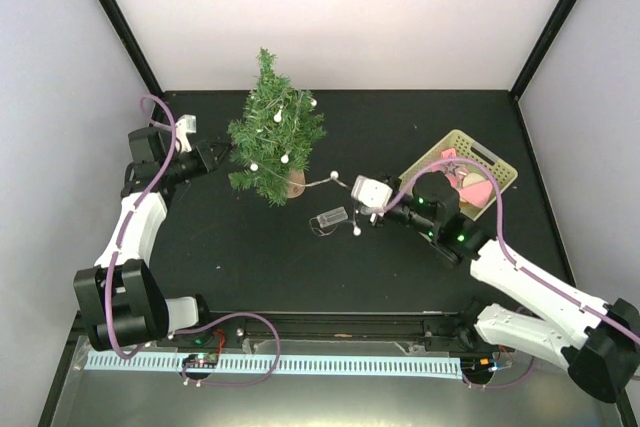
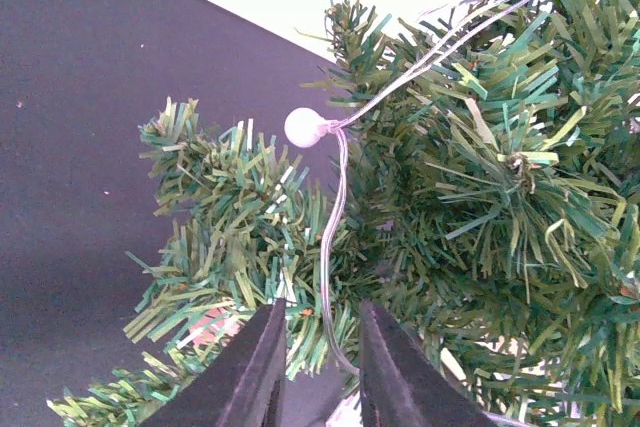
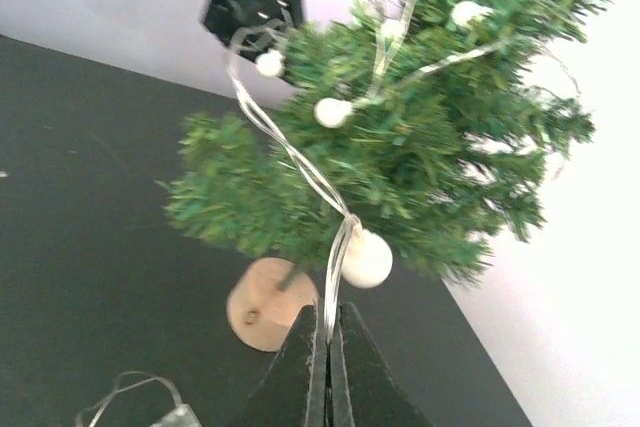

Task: Decorate the small christmas tree
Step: Wrap the decoration item around the Christmas tree.

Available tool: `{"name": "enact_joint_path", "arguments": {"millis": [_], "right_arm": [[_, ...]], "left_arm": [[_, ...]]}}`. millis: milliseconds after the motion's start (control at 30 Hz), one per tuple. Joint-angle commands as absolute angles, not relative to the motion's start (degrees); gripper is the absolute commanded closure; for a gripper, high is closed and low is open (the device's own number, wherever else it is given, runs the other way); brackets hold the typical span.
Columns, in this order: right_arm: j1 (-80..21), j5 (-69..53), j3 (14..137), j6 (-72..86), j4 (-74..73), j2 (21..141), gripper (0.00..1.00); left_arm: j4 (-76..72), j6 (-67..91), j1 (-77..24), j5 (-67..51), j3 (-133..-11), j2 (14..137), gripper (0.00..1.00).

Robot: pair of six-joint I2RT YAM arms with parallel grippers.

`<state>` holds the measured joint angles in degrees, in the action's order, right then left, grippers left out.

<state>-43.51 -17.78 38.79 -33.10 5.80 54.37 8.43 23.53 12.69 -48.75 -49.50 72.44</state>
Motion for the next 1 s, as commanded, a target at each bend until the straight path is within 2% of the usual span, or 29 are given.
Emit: {"name": "enact_joint_path", "arguments": {"millis": [0, 100, 433, 533, 700, 867, 967], "right_arm": [[-41.74, -8.77, 42.94, -32.54, 5.15, 57.85, 0.99], [-38.25, -8.63, 42.84, -32.3, 6.31, 57.72, 0.99], [-36.55, -20.54, 41.91, -35.89, 5.26, 51.72, 0.99], [-36.56, -20.06, 41.97, -35.2, 4.92, 49.84, 0.99], [-36.5, -16.81, 42.7, -33.72, 2.48, 48.87, 0.99], [-36.25, -9.04, 44.86, -35.79, 1.28, 54.5, 0.99], [-34.51, -9.55, 47.6, -35.69, 3.02, 59.08, 0.99]], "left_arm": [[6.44, 25.61, 13.01, -50.76, -49.31, 70.37, 0.74], [7.13, 25.55, 13.01, -50.74, -49.79, 69.1, 0.67], [11.29, 23.78, 13.01, -47.37, -51.57, 66.46, 0.65], [12.68, 23.06, 13.06, -44.88, -51.5, 65.1, 0.58], [13.69, 21.86, 12.92, -43.16, -51.43, 63.31, 0.56], [13.0, 22.07, 11.73, -43.04, -51.01, 62.3, 0.56], [13.36, 21.66, 10.93, -42.18, -50.62, 62.01, 0.56]]}}
